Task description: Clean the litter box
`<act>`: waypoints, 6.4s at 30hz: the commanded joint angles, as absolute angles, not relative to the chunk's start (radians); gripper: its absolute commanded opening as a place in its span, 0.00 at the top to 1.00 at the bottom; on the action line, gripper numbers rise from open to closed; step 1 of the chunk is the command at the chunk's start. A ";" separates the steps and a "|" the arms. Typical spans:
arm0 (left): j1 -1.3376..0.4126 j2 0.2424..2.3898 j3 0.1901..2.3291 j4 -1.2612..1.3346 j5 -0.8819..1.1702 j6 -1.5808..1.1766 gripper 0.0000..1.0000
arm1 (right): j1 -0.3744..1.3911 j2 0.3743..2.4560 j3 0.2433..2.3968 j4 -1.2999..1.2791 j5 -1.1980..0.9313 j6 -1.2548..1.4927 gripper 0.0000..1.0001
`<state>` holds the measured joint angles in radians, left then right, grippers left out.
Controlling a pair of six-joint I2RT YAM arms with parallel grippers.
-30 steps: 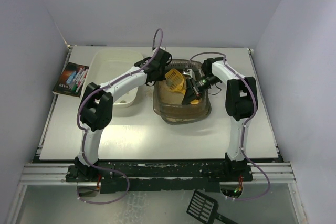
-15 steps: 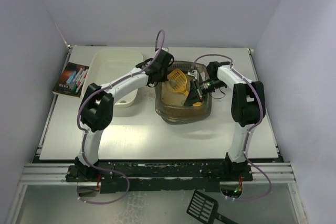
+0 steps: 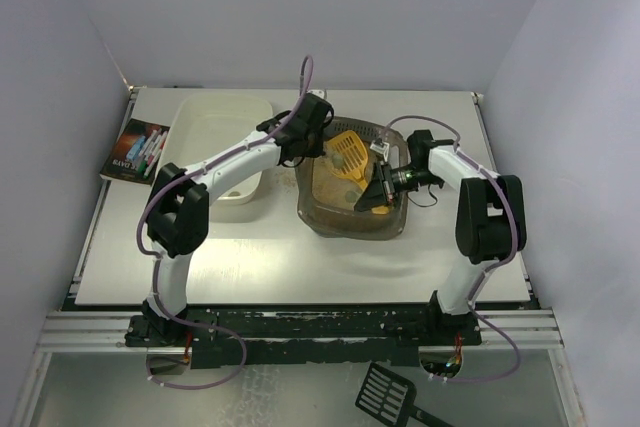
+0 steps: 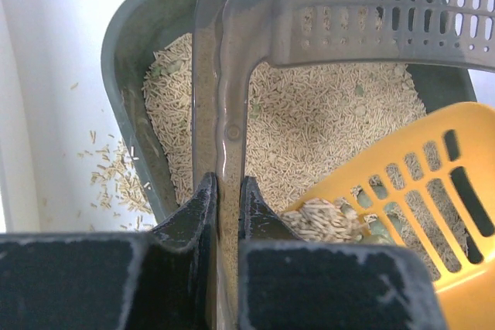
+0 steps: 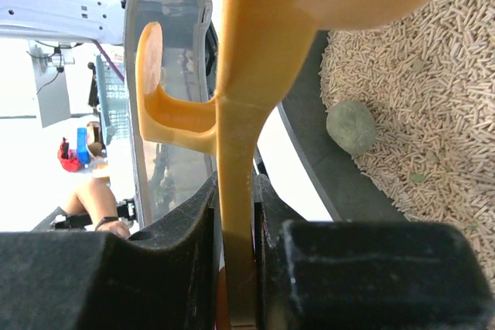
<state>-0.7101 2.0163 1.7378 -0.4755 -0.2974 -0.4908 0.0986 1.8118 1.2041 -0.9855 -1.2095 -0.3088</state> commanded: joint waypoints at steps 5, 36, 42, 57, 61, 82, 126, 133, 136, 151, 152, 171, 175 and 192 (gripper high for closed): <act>-0.655 1.956 1.687 -0.448 -0.416 -0.471 0.93 | 0.045 1.662 1.026 -0.858 -1.256 -0.190 1.00; -0.654 1.879 1.578 -0.416 -0.518 -0.515 0.93 | -0.008 1.839 1.202 -1.057 -1.440 -0.413 1.00; -0.652 1.798 1.466 -0.380 -0.581 -0.612 0.93 | 0.001 1.920 1.287 -1.247 -1.471 -0.605 1.00; -0.606 1.882 1.456 -0.382 -0.589 -0.703 0.93 | 0.021 1.955 1.307 -1.262 -1.446 -0.610 1.00; -0.580 1.873 1.436 -0.382 -0.561 -0.732 0.93 | 0.024 1.957 1.304 -1.249 -1.440 -0.598 1.00; -0.566 1.946 1.487 -0.443 -0.627 -0.803 0.93 | 0.040 1.928 1.280 -1.205 -1.421 -0.546 1.00; -0.624 1.932 1.453 -0.358 -0.563 -0.694 0.88 | 0.036 1.559 1.046 -0.846 -1.315 -0.095 1.00; -0.643 1.920 1.453 -0.352 -0.569 -0.675 0.89 | 0.033 1.639 1.054 -0.874 -1.393 -0.189 1.00; -0.644 1.910 1.442 -0.342 -0.570 -0.670 0.88 | 0.033 1.698 1.115 -0.981 -1.434 -0.326 1.00; -0.644 1.922 1.453 -0.350 -0.534 -0.677 0.88 | 0.051 1.894 1.295 -1.377 -1.515 -0.775 1.00; -0.646 1.927 1.462 -0.357 -0.532 -0.679 0.88 | 0.055 1.897 1.298 -1.376 -1.515 -0.776 1.00; -0.675 1.928 1.490 -0.369 -0.517 -0.685 0.87 | 0.101 2.057 1.316 -1.379 -1.536 -0.816 1.00; -0.676 1.947 1.507 -0.384 -0.502 -0.698 0.87 | 0.110 2.076 1.314 -1.378 -1.543 -0.816 1.00; -0.686 1.992 1.577 -0.424 -0.481 -0.720 0.88 | 0.154 2.144 1.376 -1.379 -1.564 -0.834 1.00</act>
<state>-0.6922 1.9800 1.5177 -0.4202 -0.4564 -0.7074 0.1448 2.1235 1.3518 -1.3895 -1.5570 -0.8112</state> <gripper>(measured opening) 0.143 0.168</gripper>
